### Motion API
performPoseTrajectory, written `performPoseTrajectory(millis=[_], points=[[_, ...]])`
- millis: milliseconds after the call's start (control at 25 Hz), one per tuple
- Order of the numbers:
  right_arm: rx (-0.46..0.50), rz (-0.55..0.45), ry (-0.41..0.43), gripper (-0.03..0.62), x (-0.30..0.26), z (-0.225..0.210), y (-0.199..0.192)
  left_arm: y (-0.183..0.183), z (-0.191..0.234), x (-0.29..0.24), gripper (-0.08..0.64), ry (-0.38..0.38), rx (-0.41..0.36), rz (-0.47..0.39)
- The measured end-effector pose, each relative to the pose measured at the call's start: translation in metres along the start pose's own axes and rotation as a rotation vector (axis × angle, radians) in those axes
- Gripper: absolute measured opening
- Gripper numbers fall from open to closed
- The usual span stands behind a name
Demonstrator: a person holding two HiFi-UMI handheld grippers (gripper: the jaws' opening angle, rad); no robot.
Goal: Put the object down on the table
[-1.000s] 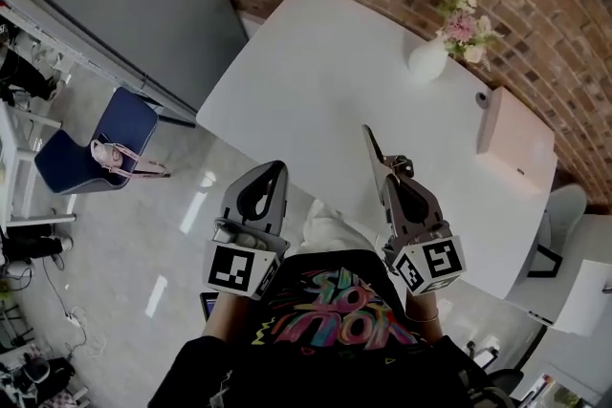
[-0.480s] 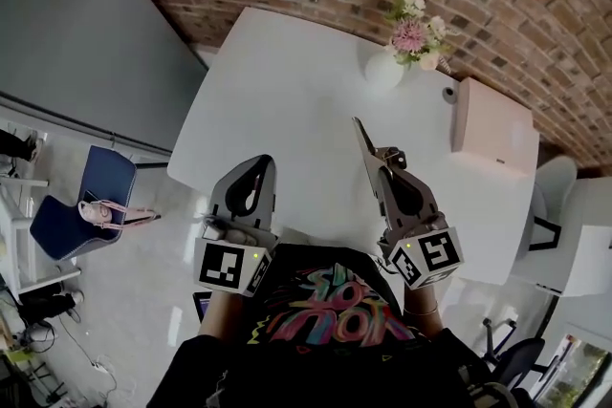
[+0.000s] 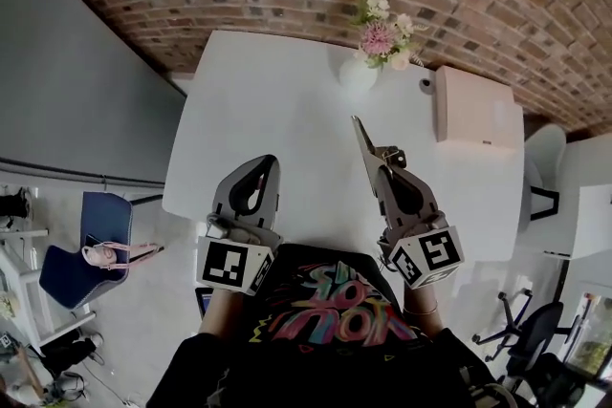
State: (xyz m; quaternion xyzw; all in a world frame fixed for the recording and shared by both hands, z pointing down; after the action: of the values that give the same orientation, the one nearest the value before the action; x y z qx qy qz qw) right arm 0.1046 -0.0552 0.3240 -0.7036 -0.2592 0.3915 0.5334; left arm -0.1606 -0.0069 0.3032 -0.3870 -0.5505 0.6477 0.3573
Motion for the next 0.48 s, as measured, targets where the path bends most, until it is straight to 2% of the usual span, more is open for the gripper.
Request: performPoseTrajectory(millis=[240, 480], points=[[-0.022, -0.012, -0.066, 0.02, 0.0, 0.002, 0.0, -0.001, 0.01, -0.018, 0.028, -0.083, 0.003, 0.005], [-0.039, -0.012, -0.104, 0.02, 0.002, 0.006, -0.002, -0.004, 0.015, -0.022, 0.028, -0.128, 0.009, 0.008]])
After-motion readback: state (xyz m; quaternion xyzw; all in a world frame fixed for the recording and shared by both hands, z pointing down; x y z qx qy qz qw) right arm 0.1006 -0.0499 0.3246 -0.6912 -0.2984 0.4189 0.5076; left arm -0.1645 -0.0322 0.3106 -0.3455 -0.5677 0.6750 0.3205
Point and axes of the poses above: the fingertips, and each gripper's own axes: x backward along the fingers, z to its left, y out of its top, the point moved 10 cm from there along x, backward along the fingers, and after that the axes turned 8 degrees about -y, right-handed, at the moved point
